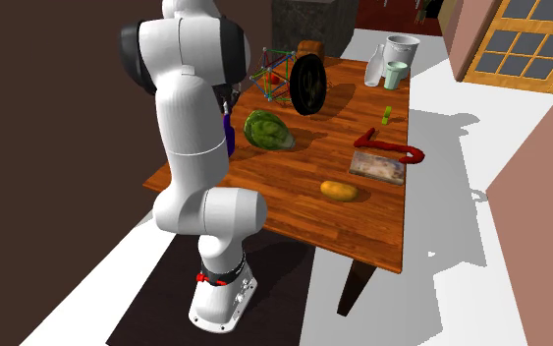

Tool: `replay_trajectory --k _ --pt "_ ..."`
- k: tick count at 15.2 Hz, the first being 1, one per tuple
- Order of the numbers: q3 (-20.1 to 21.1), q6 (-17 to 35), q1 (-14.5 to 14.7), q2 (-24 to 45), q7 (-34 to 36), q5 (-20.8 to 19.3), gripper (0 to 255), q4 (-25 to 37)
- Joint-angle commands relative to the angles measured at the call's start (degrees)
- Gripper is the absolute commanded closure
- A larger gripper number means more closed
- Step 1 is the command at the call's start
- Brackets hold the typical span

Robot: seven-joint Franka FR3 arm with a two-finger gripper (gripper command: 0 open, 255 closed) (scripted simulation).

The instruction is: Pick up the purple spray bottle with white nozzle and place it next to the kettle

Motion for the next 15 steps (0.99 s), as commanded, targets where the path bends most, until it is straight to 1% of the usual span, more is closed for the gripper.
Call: replay_trajectory --k 1,8,9,14,15 --pt "0.06 0.69 0.08 0.36 0.18 -0.07 255 -0.30" --pt "0.06 0.69 0.08 0.37 0.18 -0.07 255 -0.29" --pt "0.06 0.69 0.08 0.37 0.18 -0.07 0 -0.29" --pt "0.06 0.69 0.08 0.37 0.18 -0.07 0 -0.29" --pt "0.07 -1.12 0.07 -0.32 0.09 0.06 0 0.84"
